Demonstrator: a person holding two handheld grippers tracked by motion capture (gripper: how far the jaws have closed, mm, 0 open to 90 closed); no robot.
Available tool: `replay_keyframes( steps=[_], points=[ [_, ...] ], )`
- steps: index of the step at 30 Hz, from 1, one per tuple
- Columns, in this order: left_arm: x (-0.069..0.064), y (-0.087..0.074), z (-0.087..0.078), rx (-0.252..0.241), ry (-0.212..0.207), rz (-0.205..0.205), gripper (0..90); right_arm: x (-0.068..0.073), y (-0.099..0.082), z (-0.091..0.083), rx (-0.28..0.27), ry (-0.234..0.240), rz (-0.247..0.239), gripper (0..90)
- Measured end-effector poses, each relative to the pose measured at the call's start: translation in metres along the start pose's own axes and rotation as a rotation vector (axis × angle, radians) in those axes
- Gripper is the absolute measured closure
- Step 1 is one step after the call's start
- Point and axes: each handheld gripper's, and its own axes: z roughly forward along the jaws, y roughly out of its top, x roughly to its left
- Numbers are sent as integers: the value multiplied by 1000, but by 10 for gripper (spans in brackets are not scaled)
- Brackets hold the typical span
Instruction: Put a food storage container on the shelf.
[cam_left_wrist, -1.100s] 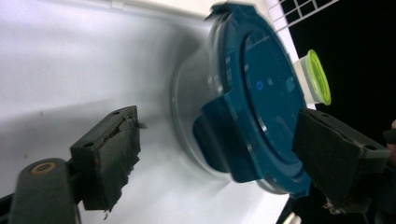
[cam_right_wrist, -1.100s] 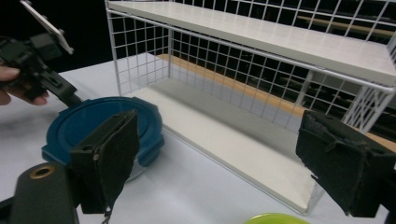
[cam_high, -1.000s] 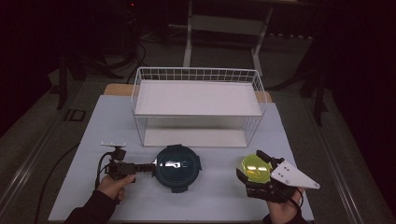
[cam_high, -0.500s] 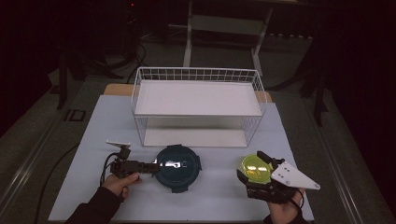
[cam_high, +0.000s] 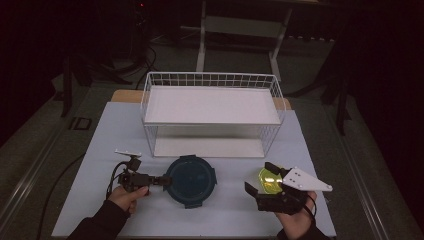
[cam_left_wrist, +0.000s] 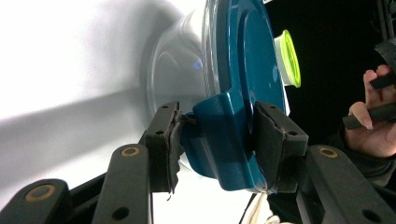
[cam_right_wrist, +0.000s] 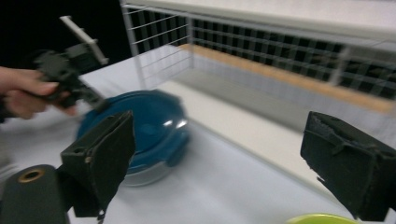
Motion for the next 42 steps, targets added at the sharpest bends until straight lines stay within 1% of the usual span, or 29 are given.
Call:
replay_keyframes(
  steps=[2,4,5,9,10,11,12,13,15,16,17,18,19,20,21,23,24,25,26,27,30,32,34,35,36,37,39,40,42],
  points=[
    [-3,-1,0,-2,1,32,532,1,-2,8,31,22,26,95],
    [-5,-1,0,-1,2,63,537,0,-5,17,71,62,74,102],
    [-6,-1,0,-2,1,83,537,-1,-7,22,92,77,94,136],
    [-9,-2,-1,3,-2,123,543,-3,-15,46,171,150,163,139],
    [-10,-2,-1,3,-5,137,544,-4,-16,51,184,166,186,150],
    [-10,-2,-1,3,-5,137,544,-4,-16,51,184,166,186,150],
    [-11,-3,-1,3,-10,165,544,-5,-18,57,198,189,209,156],
    [-11,-3,-1,6,-8,175,546,-6,-21,67,217,220,252,181],
    [-11,-4,-2,9,-12,185,547,-7,-24,76,231,246,283,210],
    [-11,-4,-2,11,-12,190,547,-8,-25,80,240,254,309,240],
    [-11,-4,-2,11,-12,190,548,-8,-25,80,240,254,309,240],
    [-11,-5,-3,11,-14,203,548,-9,-27,83,247,267,323,255],
    [-11,-6,-3,10,-17,211,548,-11,-30,90,267,273,343,284],
    [-11,-6,-3,11,-20,217,549,-11,-31,93,277,282,348,290],
    [-11,-7,-3,13,-21,223,550,-12,-32,96,285,282,355,298],
    [-10,-7,-3,11,-26,220,550,-14,-34,102,299,305,384,316],
    [-9,-8,-3,6,-31,221,551,-14,-35,104,303,308,393,344],
    [-9,-8,-3,4,-35,226,551,-15,-36,107,308,322,398,352],
    [-9,-9,-4,4,-36,231,551,-14,-37,110,319,334,405,389],
    [-9,-9,-4,4,-38,231,551,-14,-37,110,319,334,405,389],
    [-10,-10,-4,7,-38,242,553,-14,-41,117,346,373,431,431],
    [-10,-10,-4,5,-38,246,554,-14,-43,121,358,384,439,434],
    [-9,-11,-4,4,-43,251,554,-15,-44,122,363,416,474,482],
    [-9,-11,-4,4,-43,251,554,-15,-44,122,363,416,474,482],
    [-9,-11,-4,4,-44,245,554,-16,-44,122,362,433,483,525],
    [-9,-12,-4,2,-44,244,556,-16,-44,122,366,448,491,537],
    [-10,-13,-4,-1,-45,246,556,-16,-44,122,366,452,492,539],
    [-10,-13,-4,-1,-45,249,557,-15,-45,121,371,455,504,542],
    [-10,-15,-4,-11,-49,236,559,-16,-46,121,371,465,515,547]
  ],
)
